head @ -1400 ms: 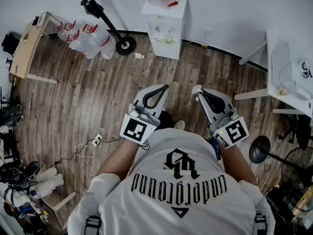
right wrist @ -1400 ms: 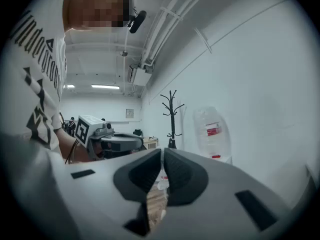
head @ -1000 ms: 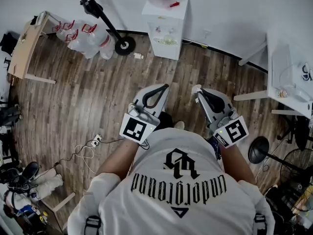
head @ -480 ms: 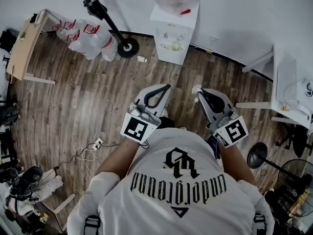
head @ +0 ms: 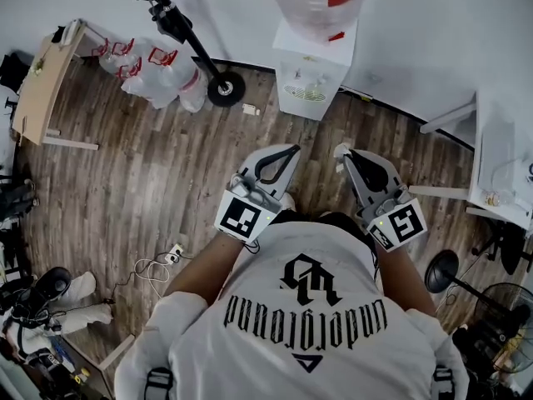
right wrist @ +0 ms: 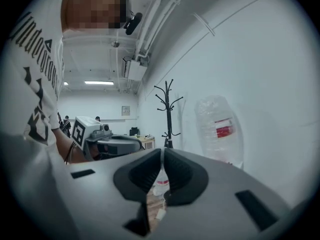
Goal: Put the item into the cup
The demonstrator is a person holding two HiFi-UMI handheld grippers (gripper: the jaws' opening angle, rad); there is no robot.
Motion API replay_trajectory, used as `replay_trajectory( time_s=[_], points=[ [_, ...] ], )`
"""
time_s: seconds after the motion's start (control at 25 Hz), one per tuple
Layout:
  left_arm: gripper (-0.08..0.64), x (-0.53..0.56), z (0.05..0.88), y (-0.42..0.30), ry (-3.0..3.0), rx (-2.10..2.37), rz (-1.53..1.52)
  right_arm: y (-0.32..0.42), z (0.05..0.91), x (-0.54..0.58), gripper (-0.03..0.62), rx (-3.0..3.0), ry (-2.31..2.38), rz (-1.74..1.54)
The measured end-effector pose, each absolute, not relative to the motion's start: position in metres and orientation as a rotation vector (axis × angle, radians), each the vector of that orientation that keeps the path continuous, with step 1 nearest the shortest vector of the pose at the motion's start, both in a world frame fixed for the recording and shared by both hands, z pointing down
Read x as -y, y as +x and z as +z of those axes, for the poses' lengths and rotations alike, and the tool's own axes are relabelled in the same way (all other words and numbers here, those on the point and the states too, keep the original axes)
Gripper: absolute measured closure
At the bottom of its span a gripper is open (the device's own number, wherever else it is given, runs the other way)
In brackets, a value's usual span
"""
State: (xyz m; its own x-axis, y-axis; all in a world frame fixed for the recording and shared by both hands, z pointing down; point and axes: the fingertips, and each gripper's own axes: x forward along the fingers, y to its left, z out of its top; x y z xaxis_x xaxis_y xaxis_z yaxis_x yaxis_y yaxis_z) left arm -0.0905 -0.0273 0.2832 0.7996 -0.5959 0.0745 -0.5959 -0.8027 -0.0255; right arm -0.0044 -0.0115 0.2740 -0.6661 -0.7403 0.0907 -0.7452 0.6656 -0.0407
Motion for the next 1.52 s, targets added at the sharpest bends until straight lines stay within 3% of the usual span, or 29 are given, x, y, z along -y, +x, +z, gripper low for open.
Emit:
replay_trajectory(
  time_s=[0.76,1.52],
  points=[
    [0.554,0.146,0.357,-0.072,-3.017,-1.165,-0.257,0.009,0.344,0.137,0.561,2.774,1.108,0.177],
    [0.554,0.281,0.563,-0.044,-3.010,-1.210,-0.541,0.031,0.611,0.290,0.558,2.537,1.031,0.477]
  ],
)
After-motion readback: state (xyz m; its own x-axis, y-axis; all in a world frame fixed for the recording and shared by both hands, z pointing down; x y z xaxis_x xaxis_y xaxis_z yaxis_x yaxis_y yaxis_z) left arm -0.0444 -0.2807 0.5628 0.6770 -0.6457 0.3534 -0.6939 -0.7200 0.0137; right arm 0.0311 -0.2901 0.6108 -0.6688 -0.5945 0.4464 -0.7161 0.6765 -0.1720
